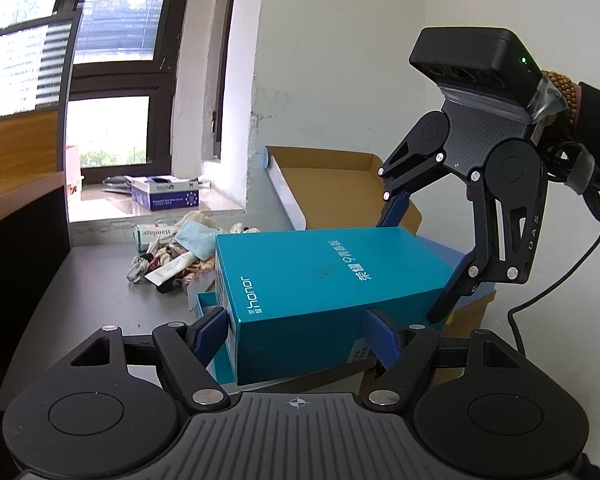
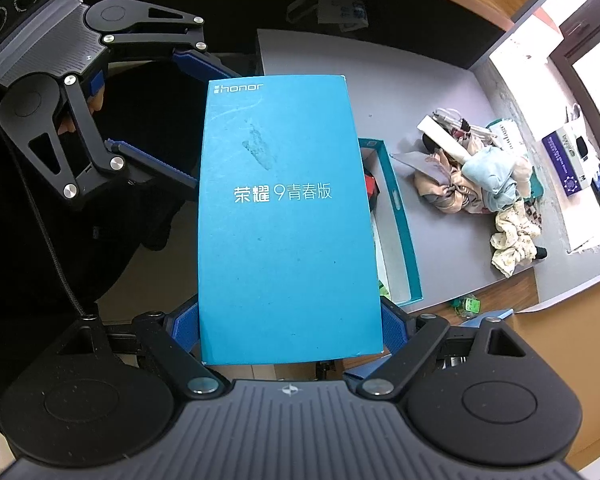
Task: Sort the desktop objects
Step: 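Lower the honor box onto the small teal box and open the right gripper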
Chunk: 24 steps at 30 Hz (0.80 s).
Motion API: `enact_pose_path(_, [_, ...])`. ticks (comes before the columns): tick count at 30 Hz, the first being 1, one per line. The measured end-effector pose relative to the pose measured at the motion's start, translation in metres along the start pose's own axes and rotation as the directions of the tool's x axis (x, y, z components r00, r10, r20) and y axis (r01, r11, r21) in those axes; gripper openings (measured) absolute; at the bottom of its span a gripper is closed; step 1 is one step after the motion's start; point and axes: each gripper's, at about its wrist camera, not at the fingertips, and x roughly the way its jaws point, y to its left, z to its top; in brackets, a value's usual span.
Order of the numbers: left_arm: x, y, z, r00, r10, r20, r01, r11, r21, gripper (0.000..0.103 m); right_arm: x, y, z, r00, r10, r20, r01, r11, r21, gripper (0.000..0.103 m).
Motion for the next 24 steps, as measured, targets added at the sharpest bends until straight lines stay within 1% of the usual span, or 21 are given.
enact_pose_path(5, [0.010,0.005,0.006,1.000,0.005,-0.017,-0.005,1.000,0.001,0.077,0.007,-0.015,0.006,1.000,0.019,-0.019,-0.019,1.000,-0.021,0.090])
enact_pose_path(8, [0.014,0.008,0.012,1.000,0.011,-0.021,-0.010,1.000,0.022,0.077,0.010,-0.024,0.011,0.999,0.024,-0.031,-0.025,0.999,-0.034,0.090])
enact_pose_path(18, [0.034,0.027,0.027,0.999,-0.009,-0.047,0.009,1.000,0.001,0.077,0.018,-0.056,0.024,0.998,0.040,-0.051,-0.042,0.998,-0.040,0.090])
enact_pose_path(24, [0.045,0.030,0.026,0.998,-0.021,-0.060,0.019,1.000,-0.024,0.077,0.027,-0.069,0.027,0.995,0.068,-0.070,-0.071,0.997,-0.038,0.090])
